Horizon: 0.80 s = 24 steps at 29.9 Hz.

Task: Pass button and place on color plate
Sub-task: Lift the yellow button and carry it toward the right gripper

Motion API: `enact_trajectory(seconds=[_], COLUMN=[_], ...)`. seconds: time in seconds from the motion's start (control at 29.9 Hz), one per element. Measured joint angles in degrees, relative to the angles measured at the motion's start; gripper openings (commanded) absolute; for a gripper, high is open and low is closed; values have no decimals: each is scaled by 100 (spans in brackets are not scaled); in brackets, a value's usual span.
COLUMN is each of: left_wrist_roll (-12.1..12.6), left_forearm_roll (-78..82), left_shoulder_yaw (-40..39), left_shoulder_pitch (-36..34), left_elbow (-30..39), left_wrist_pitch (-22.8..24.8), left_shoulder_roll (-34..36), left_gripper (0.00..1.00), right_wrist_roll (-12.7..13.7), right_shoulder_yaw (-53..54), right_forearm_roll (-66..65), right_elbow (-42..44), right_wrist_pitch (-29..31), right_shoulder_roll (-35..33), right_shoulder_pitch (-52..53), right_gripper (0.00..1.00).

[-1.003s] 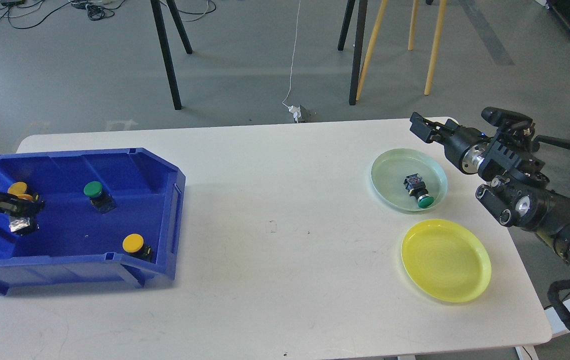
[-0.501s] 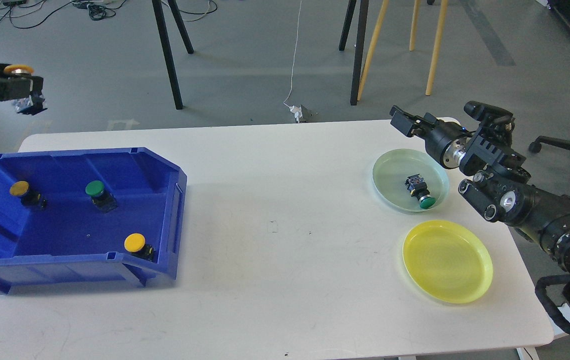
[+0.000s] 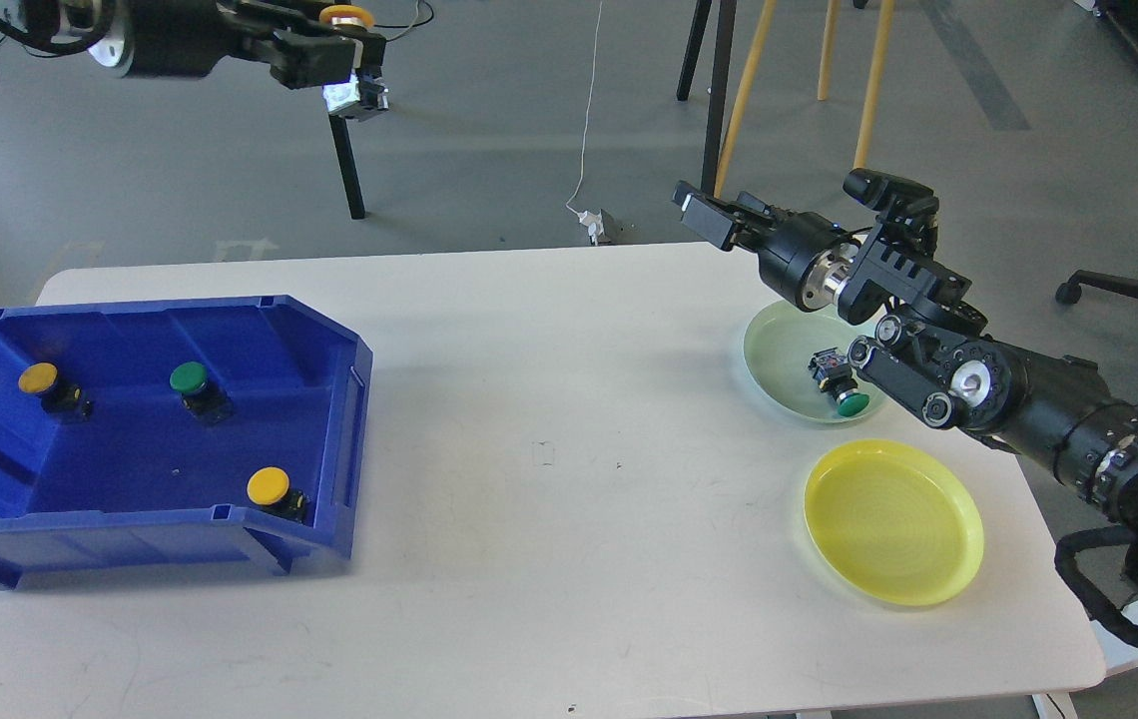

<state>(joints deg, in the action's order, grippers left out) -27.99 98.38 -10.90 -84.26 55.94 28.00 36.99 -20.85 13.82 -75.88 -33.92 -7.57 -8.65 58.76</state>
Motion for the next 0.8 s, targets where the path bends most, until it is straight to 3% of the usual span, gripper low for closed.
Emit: enact_trajectory(seconds=[0.4,0.8], left_wrist_roll=[0,2], left_forearm_roll=[309,293], left_shoulder_yaw=[33,42], left_shoulder_pitch=[-172,-186], left_elbow=[-1754,-2091], left_wrist_pitch=[0,-3], left_shoulder_roll=[-1859,-2039], left_gripper=[23,23], right_wrist_roll=[168,156], right_shoulder_yaw=[-345,-147], right_forearm_roll=[9,81], right_elbow=[-244,-229], right_wrist_pitch=[-84,-797], right_shoulder_roll=[825,866], right_shoulder_pitch=[590,618], right_gripper=[96,96])
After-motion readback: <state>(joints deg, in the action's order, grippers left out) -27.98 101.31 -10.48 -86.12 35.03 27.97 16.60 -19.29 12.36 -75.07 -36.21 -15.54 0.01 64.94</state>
